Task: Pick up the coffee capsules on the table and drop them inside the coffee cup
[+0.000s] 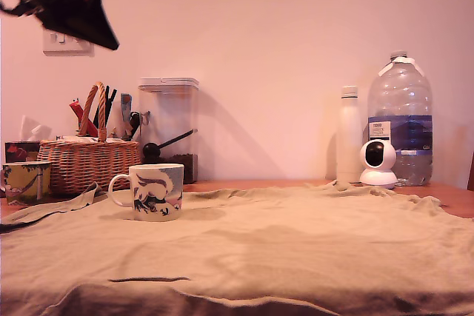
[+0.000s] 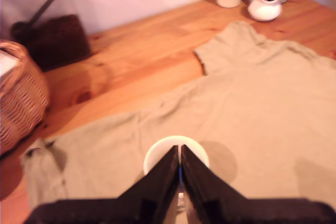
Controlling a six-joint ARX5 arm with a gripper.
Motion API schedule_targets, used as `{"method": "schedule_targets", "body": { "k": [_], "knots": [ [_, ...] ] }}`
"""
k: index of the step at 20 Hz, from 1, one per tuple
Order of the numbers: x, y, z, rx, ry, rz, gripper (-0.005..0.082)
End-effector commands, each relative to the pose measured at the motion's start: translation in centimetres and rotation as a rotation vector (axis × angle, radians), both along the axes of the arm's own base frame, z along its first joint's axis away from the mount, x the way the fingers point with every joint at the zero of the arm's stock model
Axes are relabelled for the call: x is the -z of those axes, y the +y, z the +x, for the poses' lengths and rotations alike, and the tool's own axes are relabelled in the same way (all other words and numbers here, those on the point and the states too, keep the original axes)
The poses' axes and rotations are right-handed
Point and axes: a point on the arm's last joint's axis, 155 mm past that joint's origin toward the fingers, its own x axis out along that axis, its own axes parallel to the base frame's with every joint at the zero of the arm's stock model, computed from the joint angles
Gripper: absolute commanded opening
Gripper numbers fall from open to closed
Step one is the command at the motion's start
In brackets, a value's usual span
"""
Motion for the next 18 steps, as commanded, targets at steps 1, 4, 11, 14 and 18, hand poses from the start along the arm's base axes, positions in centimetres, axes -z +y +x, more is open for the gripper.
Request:
{"method": "schedule_targets", "body": {
  "k": [1,4,11,14,18],
  "knots": [
    [1.1,0.2,-1.0,-0.014,-0.006,-0.014,-0.0019],
    [2.1,0.9,-2.4,-0.039,-0.034,-0.041,-0.0019],
    [5.6,3.3,-4.8,-0.114,-0.028,-0.111,-0.0019],
    [7.5,4.5,-6.0,-0.155,-0.029,-0.142,-0.0019],
    [10.3,6.3,-7.8,-0.216,-0.012,-0.171,-0.0019]
  ]
}}
